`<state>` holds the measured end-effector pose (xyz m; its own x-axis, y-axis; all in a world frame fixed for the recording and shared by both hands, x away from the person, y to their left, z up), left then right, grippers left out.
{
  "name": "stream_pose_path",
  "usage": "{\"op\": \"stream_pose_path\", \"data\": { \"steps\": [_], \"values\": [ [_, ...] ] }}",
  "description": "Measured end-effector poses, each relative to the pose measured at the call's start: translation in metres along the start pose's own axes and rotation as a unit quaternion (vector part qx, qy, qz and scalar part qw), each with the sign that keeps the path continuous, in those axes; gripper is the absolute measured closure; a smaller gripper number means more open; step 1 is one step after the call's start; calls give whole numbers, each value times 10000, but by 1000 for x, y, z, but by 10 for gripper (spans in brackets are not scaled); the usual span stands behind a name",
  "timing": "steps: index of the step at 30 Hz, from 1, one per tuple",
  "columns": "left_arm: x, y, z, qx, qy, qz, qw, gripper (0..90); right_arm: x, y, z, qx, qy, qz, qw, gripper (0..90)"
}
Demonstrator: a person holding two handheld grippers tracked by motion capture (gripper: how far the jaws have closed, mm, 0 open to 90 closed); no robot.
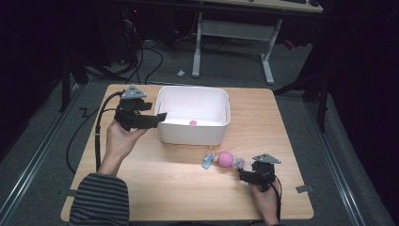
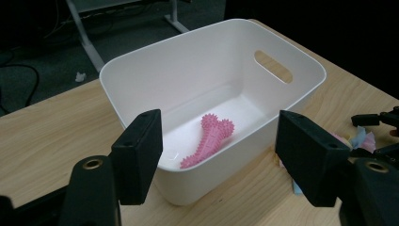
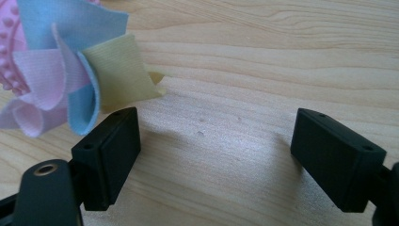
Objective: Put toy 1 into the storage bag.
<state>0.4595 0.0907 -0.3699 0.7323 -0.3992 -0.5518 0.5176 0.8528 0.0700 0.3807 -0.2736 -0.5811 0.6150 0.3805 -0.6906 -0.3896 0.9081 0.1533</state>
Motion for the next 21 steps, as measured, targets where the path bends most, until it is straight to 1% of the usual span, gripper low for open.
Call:
{"op": "stream_pose_path", "data": {
  "steps": [1,3,4,6,7,9,15,16,17,18,21],
  "values": [
    [0,0,0,0,0,0,10000,332,0,0,0,0,0,0,10000,163],
    [-4,1,-5,-15,43,10,10000,332,0,0,0,-2,0,-4,10000,162],
    [-7,2,-11,-32,75,31,10000,332,0,0,0,0,-1,-1,10000,162],
    [-8,3,-14,-48,87,37,9999,331,0,0,0,2,-1,-3,10000,162],
    [-11,5,-19,-92,100,46,9999,331,0,0,0,4,-2,-2,10000,162],
    [-14,7,-24,-150,122,62,9998,331,0,0,0,0,-1,-4,10000,162],
    [-19,9,-31,-218,116,101,9996,331,0,0,0,5,-1,-2,10000,162],
    [-20,9,-35,-211,132,104,9996,331,0,0,0,-4,3,-1,10000,162],
    [-20,9,-35,-211,132,104,9996,331,0,0,0,-4,3,-1,10000,162],
    [-20,9,-39,-194,166,137,9996,331,0,0,0,-3,3,-1,10000,162],
    [-20,9,-43,-179,202,160,9995,331,0,0,0,-5,4,-5,10000,162]
  ]
}}
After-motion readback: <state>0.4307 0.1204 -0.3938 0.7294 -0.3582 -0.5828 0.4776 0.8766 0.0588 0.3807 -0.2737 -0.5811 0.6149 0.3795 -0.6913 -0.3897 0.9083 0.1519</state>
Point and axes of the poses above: each handheld gripper's, and its own axes: x roughly forward along the jaws, z roughly out of its top, y roughly to its left, the point moved 7 cm from there along x, roughly forward along the jaws, and after that the axes turned 14 degrees about z, right-handed, at the moved point
